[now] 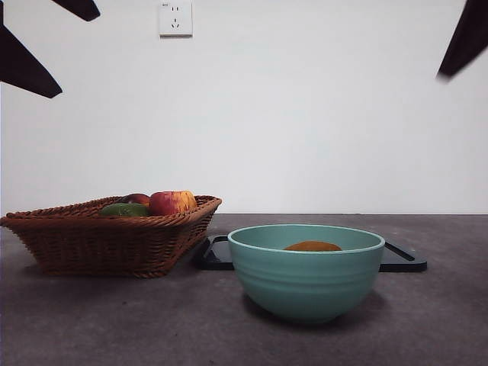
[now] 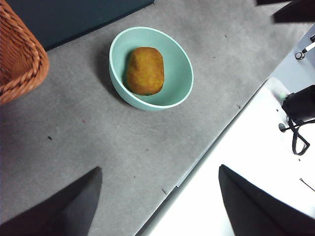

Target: Pick up the wifruite, put it on the bowl, pick up the plate, put it on desk

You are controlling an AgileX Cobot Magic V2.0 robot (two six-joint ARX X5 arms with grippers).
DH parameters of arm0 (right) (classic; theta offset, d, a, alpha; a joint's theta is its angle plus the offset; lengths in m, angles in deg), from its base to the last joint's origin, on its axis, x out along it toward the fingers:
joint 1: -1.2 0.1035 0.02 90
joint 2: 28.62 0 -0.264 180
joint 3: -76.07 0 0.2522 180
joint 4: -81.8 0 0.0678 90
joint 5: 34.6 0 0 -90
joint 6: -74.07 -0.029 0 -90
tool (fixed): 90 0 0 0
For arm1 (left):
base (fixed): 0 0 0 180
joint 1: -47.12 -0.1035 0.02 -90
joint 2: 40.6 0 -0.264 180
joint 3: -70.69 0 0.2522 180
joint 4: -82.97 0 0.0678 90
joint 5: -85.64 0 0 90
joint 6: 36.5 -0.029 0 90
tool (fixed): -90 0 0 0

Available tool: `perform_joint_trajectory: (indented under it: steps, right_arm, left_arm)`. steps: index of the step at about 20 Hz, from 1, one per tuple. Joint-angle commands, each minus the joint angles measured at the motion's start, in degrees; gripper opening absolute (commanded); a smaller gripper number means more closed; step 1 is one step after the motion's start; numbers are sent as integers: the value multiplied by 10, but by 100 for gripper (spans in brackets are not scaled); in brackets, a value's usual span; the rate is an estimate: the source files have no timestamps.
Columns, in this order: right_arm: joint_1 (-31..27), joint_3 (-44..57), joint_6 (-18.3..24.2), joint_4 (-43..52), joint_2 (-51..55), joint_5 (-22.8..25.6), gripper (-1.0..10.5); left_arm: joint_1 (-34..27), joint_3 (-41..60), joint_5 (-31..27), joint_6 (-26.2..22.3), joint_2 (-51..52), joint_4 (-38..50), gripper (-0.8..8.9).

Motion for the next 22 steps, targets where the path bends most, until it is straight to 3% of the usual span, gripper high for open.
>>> perform_joint_trajectory:
  steps: [1,8,13,19,22]
  right_arm:
    - [46,18,-53,68,-30,40,354]
    - [165,23,-93,191,-167,205,263]
    - [197,23,-96,250,-256,261,218]
    - [201,23,-97,275,-310,277,187]
    - [203,23,-97,285,-324,275,64]
  left_arm:
    - [3,-3,3,-12,-3,6,374]
    - [3,-3,3,-13,-3,6,374]
    - [3,-3,3,-13,-3,6,374]
    - [3,-3,3,-13,-3,5,374]
    - [3,-3,3,-13,-3,5,374]
